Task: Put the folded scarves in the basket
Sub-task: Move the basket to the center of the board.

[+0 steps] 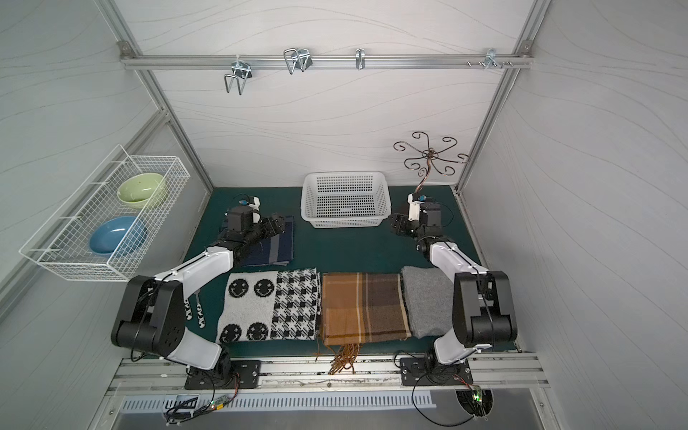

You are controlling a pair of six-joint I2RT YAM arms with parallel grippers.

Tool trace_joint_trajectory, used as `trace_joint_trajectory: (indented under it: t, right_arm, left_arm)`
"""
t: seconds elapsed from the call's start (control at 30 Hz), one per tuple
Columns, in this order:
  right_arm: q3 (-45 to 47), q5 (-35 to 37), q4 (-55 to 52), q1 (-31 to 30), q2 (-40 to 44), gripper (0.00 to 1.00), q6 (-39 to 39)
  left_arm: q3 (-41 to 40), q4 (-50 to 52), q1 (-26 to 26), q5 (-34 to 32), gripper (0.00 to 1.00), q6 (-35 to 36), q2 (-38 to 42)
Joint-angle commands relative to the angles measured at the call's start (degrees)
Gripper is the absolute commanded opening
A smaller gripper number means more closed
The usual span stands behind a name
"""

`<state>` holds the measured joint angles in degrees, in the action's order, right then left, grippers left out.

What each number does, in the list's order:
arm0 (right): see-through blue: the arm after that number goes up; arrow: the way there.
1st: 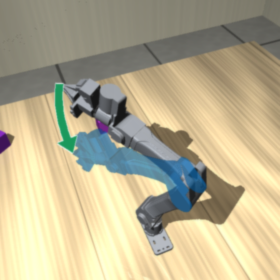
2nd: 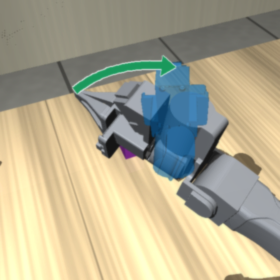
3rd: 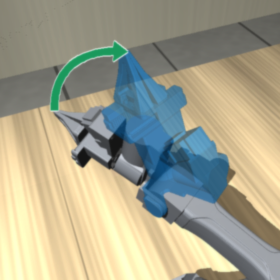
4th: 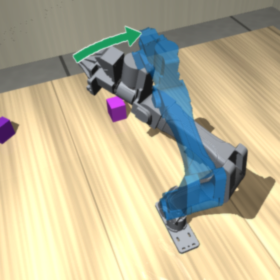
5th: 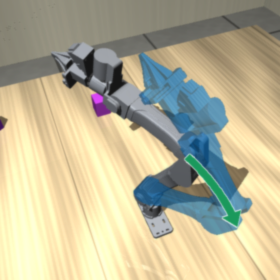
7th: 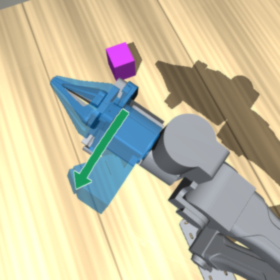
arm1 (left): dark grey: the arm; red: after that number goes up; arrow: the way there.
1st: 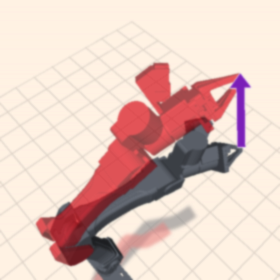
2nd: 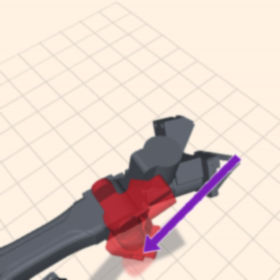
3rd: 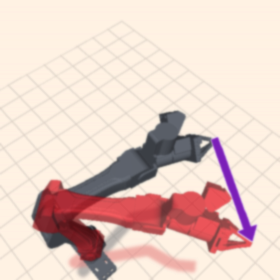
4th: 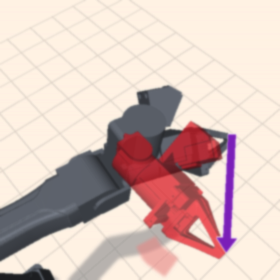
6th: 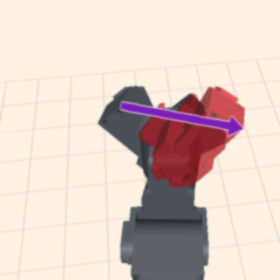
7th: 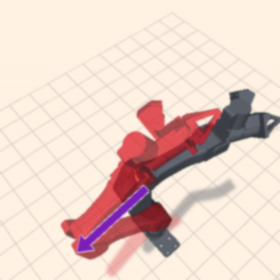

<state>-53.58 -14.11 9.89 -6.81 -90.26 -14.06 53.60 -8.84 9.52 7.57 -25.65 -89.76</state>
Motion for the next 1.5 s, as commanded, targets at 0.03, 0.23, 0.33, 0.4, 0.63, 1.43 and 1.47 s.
trace_joint_trajectory:
  t: [0.03,0.23,0.33,0.4,0.63,1.43,1.47]
  right_arm:
    - [-4.29,-2.41,-1.72,-0.66,-4.62,0.7,-3.77]
    - [-7.12,-3.2,-0.16,-1.1,-9.73,0.62,-5.33]
    - [-7.34,-2.63,1.58,-1.31,-10.49,0.59,-6.14]
    - [-8.94,-2.5,-0.02,-1.44,-11.52,0.58,-5.56]
    - [-10.02,-3.57,2.88,-1.2,-13.44,0.56,-6.73]
    - [-19.23,-0.68,-6.98,-3.55,-18.14,0.36,-3.23]
    - [-18.72,-0.44,-7.29,-3.61,-17.41,0.36,-2.95]
  left_arm:
    - [7.54,1.89,0.53,4.43,0.91,-2.24,-4.64]
    - [14.63,4.82,1.19,6.71,0.88,-2.12,-12.43]
    - [17.01,4.28,1.73,7.6,0.88,-1.96,-14.75]
    - [18.34,4.52,1.82,8.71,0.87,-2.17,-15.53]
    - [22.99,7.38,3.18,8.81,0.86,-1.63,-18.45]
    - [31.03,15.53,6.65,6.91,0.45,0.62,-26.28]
    - [30.98,16.01,6.65,7.01,0.41,0.6,-26.11]
